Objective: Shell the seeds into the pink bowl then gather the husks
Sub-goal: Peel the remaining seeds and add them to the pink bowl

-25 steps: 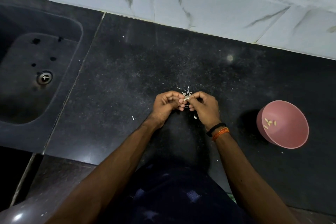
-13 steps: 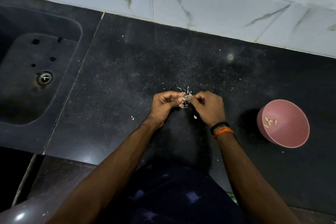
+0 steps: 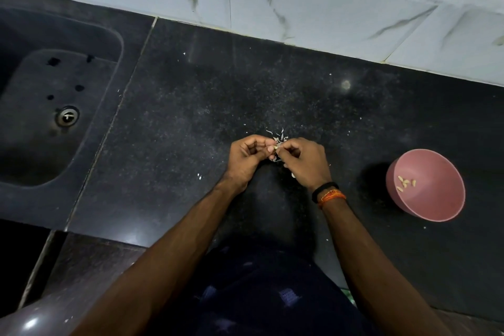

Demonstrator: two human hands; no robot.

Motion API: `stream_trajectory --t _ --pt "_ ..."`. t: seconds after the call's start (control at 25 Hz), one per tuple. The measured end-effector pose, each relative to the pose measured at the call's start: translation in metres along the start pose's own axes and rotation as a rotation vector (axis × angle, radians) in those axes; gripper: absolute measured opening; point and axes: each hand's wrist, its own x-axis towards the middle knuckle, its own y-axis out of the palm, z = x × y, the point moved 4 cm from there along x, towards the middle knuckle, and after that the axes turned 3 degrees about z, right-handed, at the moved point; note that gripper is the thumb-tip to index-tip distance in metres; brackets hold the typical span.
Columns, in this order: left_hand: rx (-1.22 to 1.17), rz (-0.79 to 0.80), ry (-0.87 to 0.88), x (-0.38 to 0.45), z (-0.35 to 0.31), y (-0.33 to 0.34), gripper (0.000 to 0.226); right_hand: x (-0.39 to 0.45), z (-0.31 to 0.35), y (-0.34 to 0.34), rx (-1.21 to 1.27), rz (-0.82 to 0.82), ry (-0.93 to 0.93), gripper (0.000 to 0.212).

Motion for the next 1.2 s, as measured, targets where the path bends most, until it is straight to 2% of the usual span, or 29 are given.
stream_trajectory --t 0.32,0.52,0.6,0.72,0.84,1.0,1.2 --pt "0.045 0.005 0.010 0.0008 0.0053 -0.0001 0.016 0.0015 0.0012 0.0003 -0.079 -0.007 -0.047 0.031" --pt "0.073 0.021 0.012 0.0008 0.0062 0.0014 0.013 0.0008 0.0040 -0.0021 -0.147 -0.024 -0.054 0.012" --pt "0.064 0.035 0.005 0.0009 0.0065 0.0014 0.013 0.0005 0.0025 -0.0013 -0.144 -0.029 -0.048 0.013" --pt "0.026 0.054 -0.019 0.0017 0.0052 -0.0003 0.013 -0.0003 -0.0024 0.0021 0.017 -0.028 -0.006 0.018" --pt "-0.021 0.082 -0.041 0.0025 0.0025 -0.0025 0.012 -0.0018 -0.0039 0.0052 0.236 0.004 0.058 0.008" --pt "-0.087 0.087 -0.068 0.0025 0.0002 -0.0035 0.014 -0.0035 -0.0020 0.0059 0.442 0.011 0.105 0.024" --pt "-0.055 0.077 -0.101 0.0017 0.0016 0.0001 0.018 -0.0021 -0.0054 0.0032 0.412 -0.007 0.093 0.022"
